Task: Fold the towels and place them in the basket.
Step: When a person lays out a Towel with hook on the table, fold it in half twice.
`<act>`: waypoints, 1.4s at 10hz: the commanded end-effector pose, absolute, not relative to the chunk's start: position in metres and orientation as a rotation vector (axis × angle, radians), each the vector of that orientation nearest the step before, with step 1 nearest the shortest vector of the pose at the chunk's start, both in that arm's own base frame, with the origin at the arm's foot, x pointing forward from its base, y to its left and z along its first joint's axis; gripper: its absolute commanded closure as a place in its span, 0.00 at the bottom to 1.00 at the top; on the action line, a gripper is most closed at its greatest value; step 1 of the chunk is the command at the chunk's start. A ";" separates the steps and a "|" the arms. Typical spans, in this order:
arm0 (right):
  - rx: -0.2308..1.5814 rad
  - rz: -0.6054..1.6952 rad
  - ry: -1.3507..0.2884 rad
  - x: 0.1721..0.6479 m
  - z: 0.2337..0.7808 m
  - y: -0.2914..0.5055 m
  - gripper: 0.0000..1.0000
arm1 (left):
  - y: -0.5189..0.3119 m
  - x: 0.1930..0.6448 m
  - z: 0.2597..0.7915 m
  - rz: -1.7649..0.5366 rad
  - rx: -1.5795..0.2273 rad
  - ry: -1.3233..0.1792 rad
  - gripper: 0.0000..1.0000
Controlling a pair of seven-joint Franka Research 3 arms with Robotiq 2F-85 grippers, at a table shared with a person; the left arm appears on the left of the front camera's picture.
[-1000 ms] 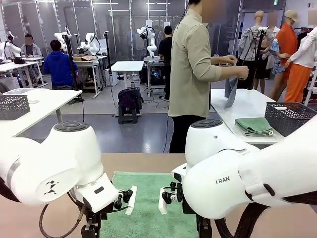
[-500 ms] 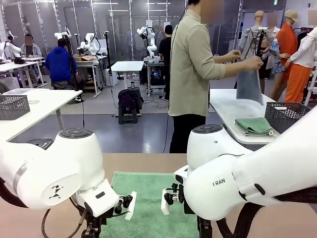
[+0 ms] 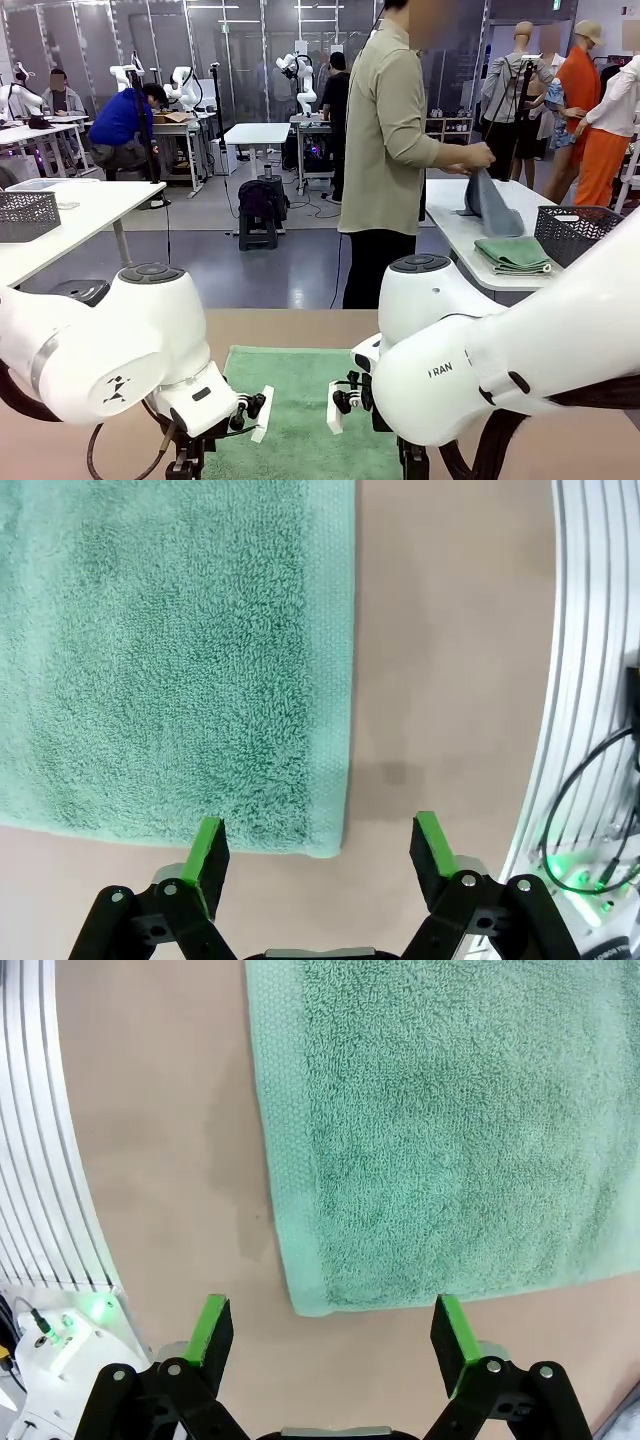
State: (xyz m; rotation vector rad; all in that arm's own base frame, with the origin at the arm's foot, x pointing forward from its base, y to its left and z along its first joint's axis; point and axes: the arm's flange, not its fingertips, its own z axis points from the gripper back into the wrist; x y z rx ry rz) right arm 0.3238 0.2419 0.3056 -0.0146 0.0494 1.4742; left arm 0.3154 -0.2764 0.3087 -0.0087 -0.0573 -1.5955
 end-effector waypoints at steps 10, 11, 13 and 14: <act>-0.022 1.526 0.026 0.276 0.267 0.198 0.00 | -0.260 0.306 0.294 -1.616 0.010 -0.113 0.07; -0.020 1.523 0.023 0.276 0.266 0.197 0.00 | -0.259 0.306 0.294 -1.619 0.012 -0.116 0.07; -0.019 1.517 0.019 0.275 0.264 0.196 0.20 | -0.258 0.306 0.293 -1.632 0.028 -0.119 0.27; -0.031 1.515 0.008 0.275 0.264 0.196 0.25 | -0.258 0.306 0.294 -1.636 0.023 -0.117 0.18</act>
